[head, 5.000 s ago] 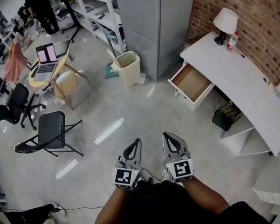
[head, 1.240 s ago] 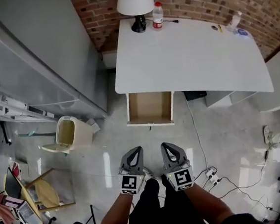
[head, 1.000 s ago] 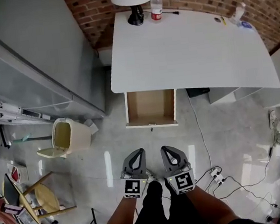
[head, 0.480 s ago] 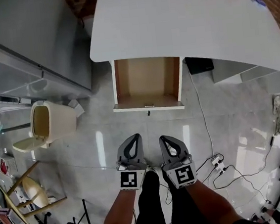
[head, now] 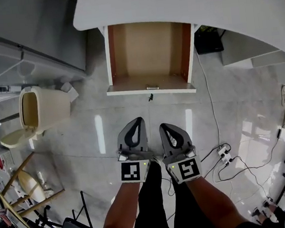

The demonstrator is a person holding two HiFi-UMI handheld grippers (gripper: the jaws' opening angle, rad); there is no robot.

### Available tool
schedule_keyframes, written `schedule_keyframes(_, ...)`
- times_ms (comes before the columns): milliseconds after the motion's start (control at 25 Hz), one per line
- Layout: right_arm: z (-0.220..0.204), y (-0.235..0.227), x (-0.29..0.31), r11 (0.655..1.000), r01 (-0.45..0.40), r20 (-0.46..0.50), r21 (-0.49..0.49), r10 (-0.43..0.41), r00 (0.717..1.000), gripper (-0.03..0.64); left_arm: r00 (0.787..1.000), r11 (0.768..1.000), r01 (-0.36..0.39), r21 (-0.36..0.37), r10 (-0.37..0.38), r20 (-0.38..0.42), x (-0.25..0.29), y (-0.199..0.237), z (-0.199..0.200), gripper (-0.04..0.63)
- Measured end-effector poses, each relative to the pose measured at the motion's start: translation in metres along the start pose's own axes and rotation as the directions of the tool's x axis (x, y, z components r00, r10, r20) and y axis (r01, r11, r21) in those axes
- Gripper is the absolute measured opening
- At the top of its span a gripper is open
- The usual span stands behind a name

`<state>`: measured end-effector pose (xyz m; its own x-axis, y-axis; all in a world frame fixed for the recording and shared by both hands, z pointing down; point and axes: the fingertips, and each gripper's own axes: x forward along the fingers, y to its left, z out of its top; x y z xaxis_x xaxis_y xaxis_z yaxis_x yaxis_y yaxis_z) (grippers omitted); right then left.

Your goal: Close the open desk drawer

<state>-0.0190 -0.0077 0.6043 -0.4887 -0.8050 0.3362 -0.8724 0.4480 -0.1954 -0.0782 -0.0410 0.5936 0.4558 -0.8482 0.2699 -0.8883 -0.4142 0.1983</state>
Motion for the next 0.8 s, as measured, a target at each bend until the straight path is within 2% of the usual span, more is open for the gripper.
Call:
schedule_keyframes(120,-0.002,-0.008,0.006,1.000,0.005,0.023,0.025,-0.006,1.000,0.028,1.000,1.000,0.001,0.004,-0.001,0.005,0.003,0.003,-0.005,0.008)
schedule_keyframes(280,-0.011,-0.015,0.015,0.998,-0.012,0.004,0.058,0.012,1.000,0.028,1.000,1.000,0.009,0.013,-0.008,-0.017,0.002,0.008,-0.011,0.008)
schedule_keyframes(440,-0.012,-0.025,0.026,0.969,-0.054,0.033,0.241,0.047,0.998,0.029,1.000,1.000,0.014,0.008,-0.014,-0.024,0.007,0.012,-0.008,0.008)
schedule_keyframes(600,-0.016,-0.038,0.034,0.891,-0.091,0.074,0.445,0.065,0.995,0.031,0.999,0.999,0.032,0.001,-0.032,-0.028,0.011,0.005,-0.004,0.008)
schedule_keyframes(800,-0.018,-0.059,0.043,0.744,-0.135,0.159,0.654,0.040,0.987,0.059,0.997,0.998,0.056,0.013,-0.055,-0.047,0.015,0.002,-0.008,0.008)
